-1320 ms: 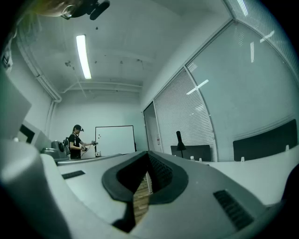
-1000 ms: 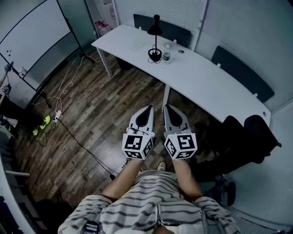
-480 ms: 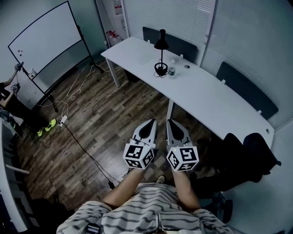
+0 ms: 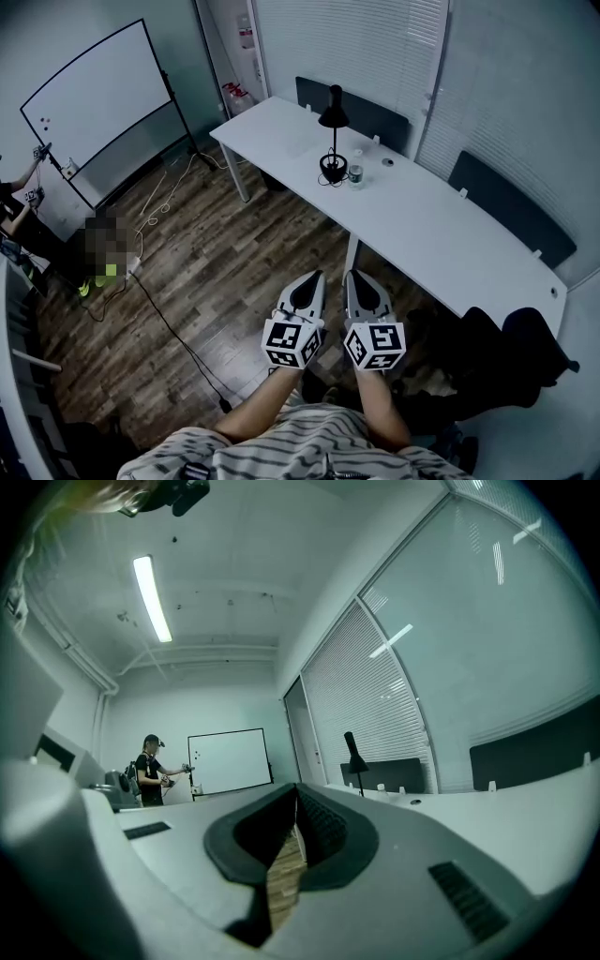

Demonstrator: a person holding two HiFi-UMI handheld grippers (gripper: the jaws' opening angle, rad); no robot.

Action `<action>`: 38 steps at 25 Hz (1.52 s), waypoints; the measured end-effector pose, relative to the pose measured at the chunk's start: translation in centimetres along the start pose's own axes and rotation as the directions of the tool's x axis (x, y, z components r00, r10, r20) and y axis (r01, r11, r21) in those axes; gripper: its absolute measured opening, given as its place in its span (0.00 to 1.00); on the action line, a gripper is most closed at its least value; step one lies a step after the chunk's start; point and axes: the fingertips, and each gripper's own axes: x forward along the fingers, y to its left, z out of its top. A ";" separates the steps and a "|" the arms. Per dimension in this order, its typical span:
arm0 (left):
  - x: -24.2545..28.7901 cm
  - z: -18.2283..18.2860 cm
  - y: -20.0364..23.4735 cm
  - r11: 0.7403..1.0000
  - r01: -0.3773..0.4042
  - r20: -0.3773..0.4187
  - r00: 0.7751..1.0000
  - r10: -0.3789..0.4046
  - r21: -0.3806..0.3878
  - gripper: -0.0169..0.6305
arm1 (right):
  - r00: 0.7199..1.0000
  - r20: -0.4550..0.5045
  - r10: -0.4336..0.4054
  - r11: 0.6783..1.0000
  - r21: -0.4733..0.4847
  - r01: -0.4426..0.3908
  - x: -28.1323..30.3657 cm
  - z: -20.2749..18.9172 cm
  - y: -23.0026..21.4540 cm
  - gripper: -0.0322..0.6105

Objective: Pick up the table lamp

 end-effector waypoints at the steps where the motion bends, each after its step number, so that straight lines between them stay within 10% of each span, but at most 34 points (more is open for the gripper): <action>1: 0.7 0.0 0.7 1.000 0.003 -0.001 1.000 -0.003 0.000 0.04 | 1.000 -0.001 -0.004 1.000 -0.002 0.004 0.9 0.0 -0.2 0.07; 19: 13.7 2.3 16.4 0.997 0.077 -0.032 0.997 -0.077 -0.009 0.04 | 0.993 -0.042 -0.114 0.992 -0.066 0.111 21.8 -0.2 -2.0 0.07; 38: 19.6 2.6 23.8 0.988 0.155 -0.063 0.986 -0.155 -0.008 0.04 | 0.970 -0.080 -0.231 0.971 -0.075 0.225 30.3 -2.5 -2.9 0.07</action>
